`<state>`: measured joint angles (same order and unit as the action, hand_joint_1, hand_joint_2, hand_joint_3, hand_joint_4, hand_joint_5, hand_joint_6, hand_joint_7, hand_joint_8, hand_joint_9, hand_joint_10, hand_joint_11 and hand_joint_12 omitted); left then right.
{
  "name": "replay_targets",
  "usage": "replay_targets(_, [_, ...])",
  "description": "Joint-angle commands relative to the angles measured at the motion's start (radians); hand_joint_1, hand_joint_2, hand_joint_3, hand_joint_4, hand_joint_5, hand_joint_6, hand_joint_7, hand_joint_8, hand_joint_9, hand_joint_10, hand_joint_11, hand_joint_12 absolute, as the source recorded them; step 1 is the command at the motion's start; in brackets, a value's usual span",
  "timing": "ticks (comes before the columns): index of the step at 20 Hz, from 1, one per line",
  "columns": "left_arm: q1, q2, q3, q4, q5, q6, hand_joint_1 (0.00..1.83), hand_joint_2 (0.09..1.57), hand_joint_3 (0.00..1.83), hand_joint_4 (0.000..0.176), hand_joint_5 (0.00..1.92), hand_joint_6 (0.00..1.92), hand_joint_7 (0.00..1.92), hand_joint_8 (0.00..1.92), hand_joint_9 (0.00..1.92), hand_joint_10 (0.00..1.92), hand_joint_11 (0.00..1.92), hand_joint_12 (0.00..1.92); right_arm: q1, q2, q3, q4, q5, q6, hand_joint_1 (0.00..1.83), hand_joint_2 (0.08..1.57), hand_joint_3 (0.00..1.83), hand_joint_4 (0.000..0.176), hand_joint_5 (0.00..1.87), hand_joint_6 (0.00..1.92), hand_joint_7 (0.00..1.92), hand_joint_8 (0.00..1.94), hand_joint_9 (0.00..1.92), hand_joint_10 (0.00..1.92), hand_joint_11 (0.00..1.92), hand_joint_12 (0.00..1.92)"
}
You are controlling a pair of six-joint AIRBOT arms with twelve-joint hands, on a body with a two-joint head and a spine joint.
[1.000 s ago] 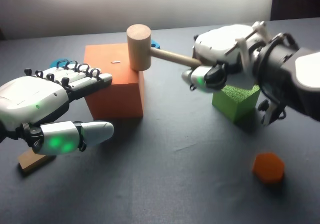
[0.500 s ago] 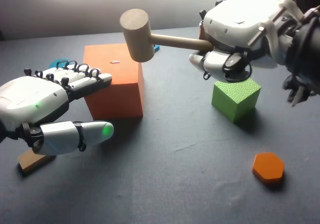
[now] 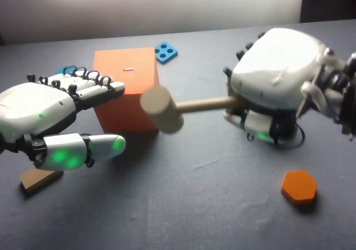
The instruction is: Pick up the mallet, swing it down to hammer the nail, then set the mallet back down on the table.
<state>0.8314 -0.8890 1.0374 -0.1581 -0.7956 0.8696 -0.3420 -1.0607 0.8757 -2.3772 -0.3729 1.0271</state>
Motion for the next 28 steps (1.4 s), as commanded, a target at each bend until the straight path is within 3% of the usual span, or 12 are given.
replay_targets(1, [-0.008, 0.014, -0.002, -0.006, -0.062, -0.002, 0.00, 1.21, 0.00, 0.000, 0.23, 0.01, 0.20, 0.01, 0.18, 0.01, 0.13, 0.04, -0.003, 0.005, -0.003, -0.096, -0.065, 0.041, 0.27, 1.57, 0.01, 0.000, 1.15, 1.92, 1.38, 1.94, 1.49, 1.92, 1.59, 1.92])
replay_targets(2, [-0.017, 0.024, -0.003, -0.005, -0.055, -0.001, 0.00, 1.21, 0.00, 0.000, 0.23, 0.01, 0.21, 0.01, 0.19, 0.01, 0.13, 0.04, -0.029, 0.006, -0.003, -0.175, -0.059, 0.108, 0.27, 1.57, 0.01, 0.000, 1.15, 1.92, 1.38, 1.94, 1.49, 1.92, 1.59, 1.92])
replay_targets(8, [-0.082, 0.060, 0.000, 0.049, 0.003, -0.020, 0.00, 1.21, 0.00, 0.000, 0.23, 0.01, 0.20, 0.01, 0.17, 0.00, 0.12, 0.03, -0.111, -0.038, 0.021, -0.429, -0.060, 0.285, 0.21, 1.57, 0.03, 0.000, 1.15, 1.92, 1.38, 1.94, 1.49, 1.92, 1.60, 1.92])
replay_targets(12, [-0.133, 0.061, 0.005, 0.087, 0.032, -0.028, 0.00, 1.21, 0.00, 0.000, 0.22, 0.00, 0.19, 0.00, 0.17, 0.00, 0.12, 0.04, -0.136, -0.123, 0.082, -0.557, -0.071, 0.333, 0.27, 1.57, 0.01, 0.000, 1.17, 1.92, 1.39, 1.94, 1.49, 1.92, 1.60, 1.92])
replay_targets(19, [-0.241, 0.067, 0.022, 0.262, 0.076, -0.122, 0.00, 1.21, 0.00, 0.000, 0.23, 0.00, 0.20, 0.01, 0.19, 0.01, 0.12, 0.03, -0.107, -0.246, 0.189, -0.570, -0.026, 0.353, 0.27, 1.57, 0.01, 0.000, 1.16, 1.92, 1.37, 1.94, 1.47, 1.92, 1.58, 1.92])
replay_targets(21, [-0.254, 0.072, 0.021, 0.321, 0.075, -0.162, 0.00, 1.21, 0.00, 0.000, 0.22, 0.00, 0.20, 0.00, 0.19, 0.01, 0.12, 0.03, -0.105, -0.267, 0.200, -0.570, -0.024, 0.355, 0.23, 1.56, 0.00, 0.000, 1.07, 1.92, 1.26, 1.94, 1.38, 1.92, 1.45, 1.92])
replay_targets(22, [-0.254, 0.077, 0.017, 0.341, 0.072, -0.174, 0.00, 1.22, 0.00, 0.000, 0.23, 0.01, 0.22, 0.01, 0.20, 0.01, 0.14, 0.04, -0.105, -0.275, 0.206, -0.570, -0.014, 0.356, 0.20, 1.52, 0.00, 0.000, 0.95, 1.92, 1.11, 1.94, 1.22, 1.92, 1.25, 1.92])
replay_targets(25, [-0.253, 0.096, -0.004, 0.367, 0.055, -0.177, 0.00, 1.21, 0.00, 0.000, 0.22, 0.00, 0.20, 0.00, 0.18, 0.00, 0.12, 0.03, -0.104, -0.293, 0.218, -0.570, -0.011, 0.356, 0.36, 1.47, 0.00, 0.000, 0.64, 1.92, 0.70, 1.94, 0.70, 1.92, 0.71, 1.92])
replay_targets(27, [-0.249, 0.105, -0.018, 0.372, 0.046, -0.177, 0.00, 1.21, 0.00, 0.000, 0.22, 0.00, 0.21, 0.01, 0.20, 0.01, 0.13, 0.04, -0.104, -0.299, 0.219, -0.570, -0.010, 0.355, 0.46, 1.43, 0.00, 0.000, 0.53, 1.82, 0.59, 1.85, 0.58, 1.92, 0.56, 1.92])
replay_targets(28, [-0.247, 0.107, -0.022, 0.372, 0.042, -0.177, 0.00, 1.21, 0.00, 0.000, 0.22, 0.00, 0.21, 0.00, 0.19, 0.01, 0.13, 0.04, -0.103, -0.301, 0.219, -0.570, -0.009, 0.355, 0.66, 1.43, 0.00, 0.029, 0.48, 1.79, 0.56, 1.69, 0.54, 1.81, 0.50, 1.90])
